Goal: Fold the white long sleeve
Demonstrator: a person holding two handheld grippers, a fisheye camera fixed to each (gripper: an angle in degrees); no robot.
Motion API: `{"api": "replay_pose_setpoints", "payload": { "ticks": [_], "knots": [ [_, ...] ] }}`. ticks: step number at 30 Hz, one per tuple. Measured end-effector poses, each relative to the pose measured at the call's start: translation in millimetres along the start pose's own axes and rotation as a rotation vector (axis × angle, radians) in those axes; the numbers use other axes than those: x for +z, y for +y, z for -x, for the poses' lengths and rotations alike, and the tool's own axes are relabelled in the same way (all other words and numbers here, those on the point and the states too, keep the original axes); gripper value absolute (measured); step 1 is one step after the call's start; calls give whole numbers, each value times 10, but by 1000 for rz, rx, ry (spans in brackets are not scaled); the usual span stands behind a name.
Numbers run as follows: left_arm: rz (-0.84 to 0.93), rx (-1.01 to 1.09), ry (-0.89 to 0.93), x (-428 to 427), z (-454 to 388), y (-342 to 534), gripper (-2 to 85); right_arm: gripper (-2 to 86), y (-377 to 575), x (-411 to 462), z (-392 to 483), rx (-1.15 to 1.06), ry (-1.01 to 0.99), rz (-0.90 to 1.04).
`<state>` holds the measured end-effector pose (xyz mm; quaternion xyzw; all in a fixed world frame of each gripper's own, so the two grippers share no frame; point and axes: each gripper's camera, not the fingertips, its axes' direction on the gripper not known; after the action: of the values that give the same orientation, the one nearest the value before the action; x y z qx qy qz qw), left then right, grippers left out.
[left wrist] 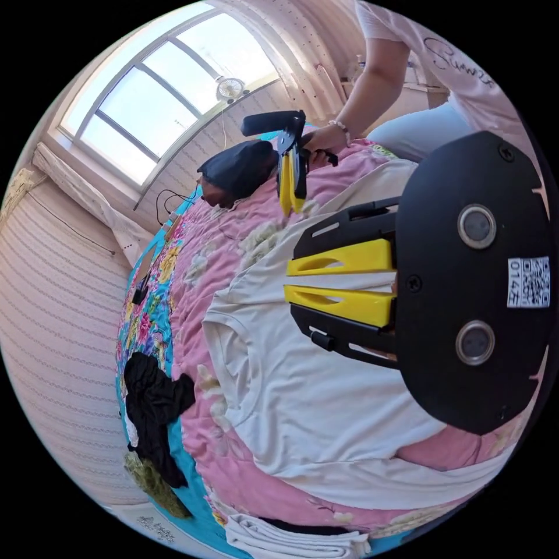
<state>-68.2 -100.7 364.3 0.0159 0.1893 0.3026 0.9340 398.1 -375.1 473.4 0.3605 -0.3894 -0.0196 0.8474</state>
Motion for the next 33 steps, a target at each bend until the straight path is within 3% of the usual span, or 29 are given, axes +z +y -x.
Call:
{"api": "replay_pose_setpoints", "payload": {
  "ticks": [6,10,17,23,27,33],
  "knots": [
    [74,-58,-44,762,278,-673,63,25,-199,565,-514,8,-159,36],
    [146,-44,-77,1074,363,-901,44,12,-163,618,-721,-20,-148,0],
    [124,59,-17,1170,375,-1051,-8,7,-113,727,-1080,-14,-117,-70],
    [171,1,-62,1358,496,-999,-3,7,-102,1345,-1409,46,-28,35],
    [150,-37,-30,1031,617,-912,46,8,-63,1594,-1503,69,-24,40],
    [42,73,-95,-317,756,-35,73,10,233,1619,-1424,88,61,-19]
  ]
}}
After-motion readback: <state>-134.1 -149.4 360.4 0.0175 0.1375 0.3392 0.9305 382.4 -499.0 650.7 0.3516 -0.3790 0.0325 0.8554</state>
